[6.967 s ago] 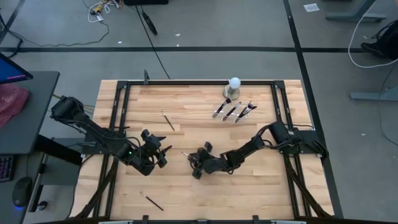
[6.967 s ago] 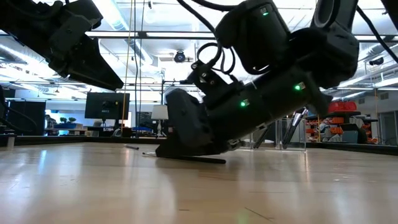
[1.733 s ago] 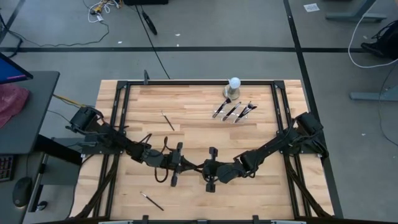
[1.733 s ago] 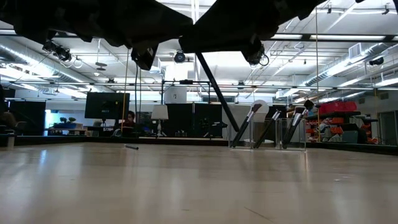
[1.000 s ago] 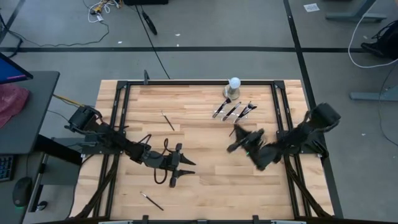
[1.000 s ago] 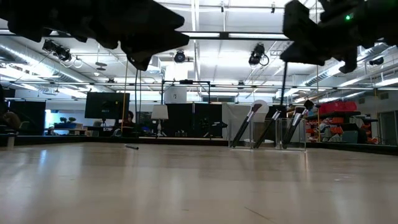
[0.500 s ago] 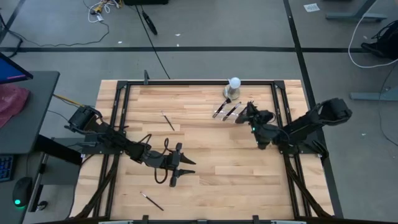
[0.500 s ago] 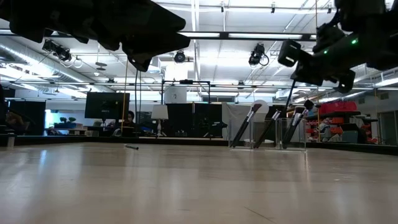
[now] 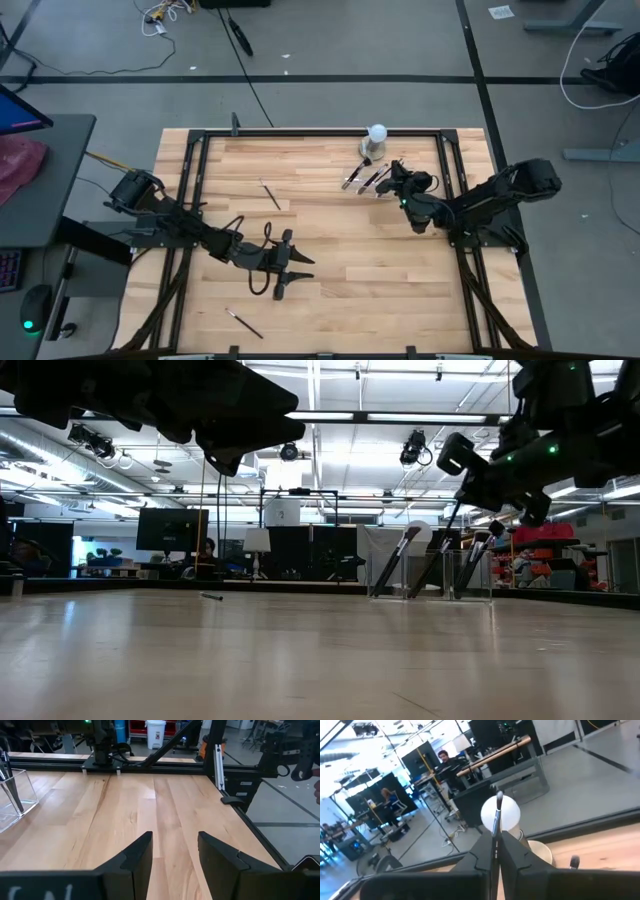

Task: Put items in baskets/containers
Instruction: Put the eyeshadow brush into the transparent organizer

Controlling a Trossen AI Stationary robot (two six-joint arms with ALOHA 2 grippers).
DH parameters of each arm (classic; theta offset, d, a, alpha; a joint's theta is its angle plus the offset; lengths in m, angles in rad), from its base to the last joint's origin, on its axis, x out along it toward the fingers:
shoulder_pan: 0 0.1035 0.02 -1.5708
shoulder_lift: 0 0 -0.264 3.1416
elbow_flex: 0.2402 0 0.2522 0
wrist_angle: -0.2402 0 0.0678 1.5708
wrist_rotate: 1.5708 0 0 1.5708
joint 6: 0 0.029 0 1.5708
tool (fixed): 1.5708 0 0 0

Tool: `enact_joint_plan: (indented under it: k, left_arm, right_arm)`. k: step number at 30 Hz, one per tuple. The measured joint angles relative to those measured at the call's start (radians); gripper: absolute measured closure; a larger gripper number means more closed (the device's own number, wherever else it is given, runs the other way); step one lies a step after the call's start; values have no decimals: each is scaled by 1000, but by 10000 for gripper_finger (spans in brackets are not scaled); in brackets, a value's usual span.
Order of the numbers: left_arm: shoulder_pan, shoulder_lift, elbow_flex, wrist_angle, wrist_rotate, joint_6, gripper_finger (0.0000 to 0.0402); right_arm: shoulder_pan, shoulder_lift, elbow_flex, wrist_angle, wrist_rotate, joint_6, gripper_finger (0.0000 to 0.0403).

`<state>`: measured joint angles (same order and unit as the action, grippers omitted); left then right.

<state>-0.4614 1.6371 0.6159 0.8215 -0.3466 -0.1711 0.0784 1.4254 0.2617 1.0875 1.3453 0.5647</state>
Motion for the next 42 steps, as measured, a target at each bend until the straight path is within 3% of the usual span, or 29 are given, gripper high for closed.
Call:
enact_joint_plan:
  k: [6,15,30,42]
  left_arm:
    - [0,0,0,0,0,0,241]
    - [0,0,0,0,0,-1,241]
    - [0,0,0,0,0,-1,241]
    - [0,0,0,0,0,-2,241]
  right_arm:
    - [0,136,65,-7,4,53,392]
    - [-8,316,224,-10,31,-24,384]
    - [-10,338,232,-73,-3,-24,363]
    - [-6,330,223,-96,-3,-48,286]
